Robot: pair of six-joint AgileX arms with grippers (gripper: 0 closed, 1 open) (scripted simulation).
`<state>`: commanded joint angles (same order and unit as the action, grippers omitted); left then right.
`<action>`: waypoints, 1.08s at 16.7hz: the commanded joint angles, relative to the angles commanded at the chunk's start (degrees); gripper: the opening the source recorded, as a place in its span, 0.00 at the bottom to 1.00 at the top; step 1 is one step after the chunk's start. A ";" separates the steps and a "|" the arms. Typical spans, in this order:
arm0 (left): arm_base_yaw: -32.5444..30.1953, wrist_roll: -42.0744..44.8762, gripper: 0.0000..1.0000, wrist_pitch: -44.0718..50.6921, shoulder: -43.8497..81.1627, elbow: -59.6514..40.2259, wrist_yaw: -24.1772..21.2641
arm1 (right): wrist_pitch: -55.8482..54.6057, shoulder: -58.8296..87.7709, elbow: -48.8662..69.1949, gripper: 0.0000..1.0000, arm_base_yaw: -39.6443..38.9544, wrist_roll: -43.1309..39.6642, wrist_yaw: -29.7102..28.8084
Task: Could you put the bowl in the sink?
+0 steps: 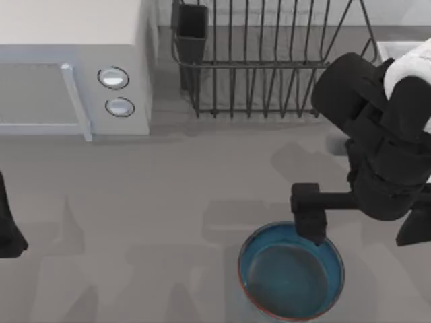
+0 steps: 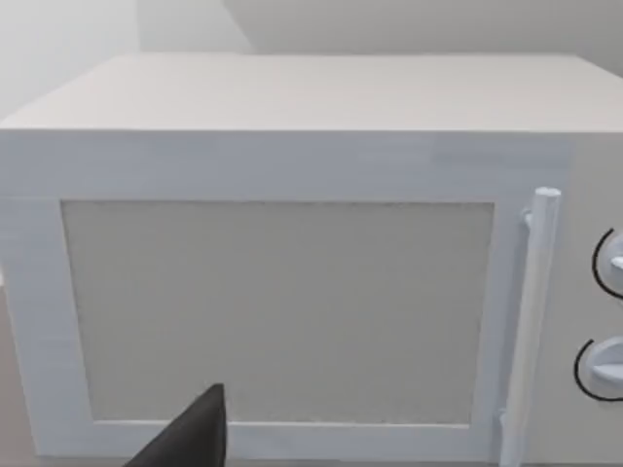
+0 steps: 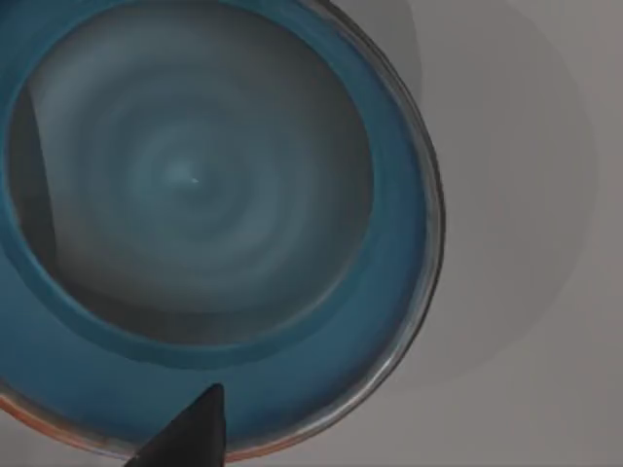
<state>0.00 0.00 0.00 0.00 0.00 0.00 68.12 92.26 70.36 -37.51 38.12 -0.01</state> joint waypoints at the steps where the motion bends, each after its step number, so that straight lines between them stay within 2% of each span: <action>1: 0.00 0.00 1.00 0.00 0.00 0.00 0.00 | 0.00 0.00 0.00 1.00 0.00 0.00 0.00; 6: 0.00 0.00 1.00 0.00 0.00 0.00 0.00 | -2.34 0.62 -1.90 1.00 0.15 -0.10 0.01; 13: 0.00 0.00 1.00 0.00 0.00 0.00 0.00 | -20.39 6.50 -13.47 1.00 -0.13 0.24 -0.01; 18: 0.00 0.00 1.00 0.00 0.00 0.00 0.00 | -23.34 7.59 -15.74 1.00 -0.21 0.33 -0.01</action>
<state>0.00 0.00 0.00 0.00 0.00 0.00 44.78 99.85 54.62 -37.72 38.45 -0.03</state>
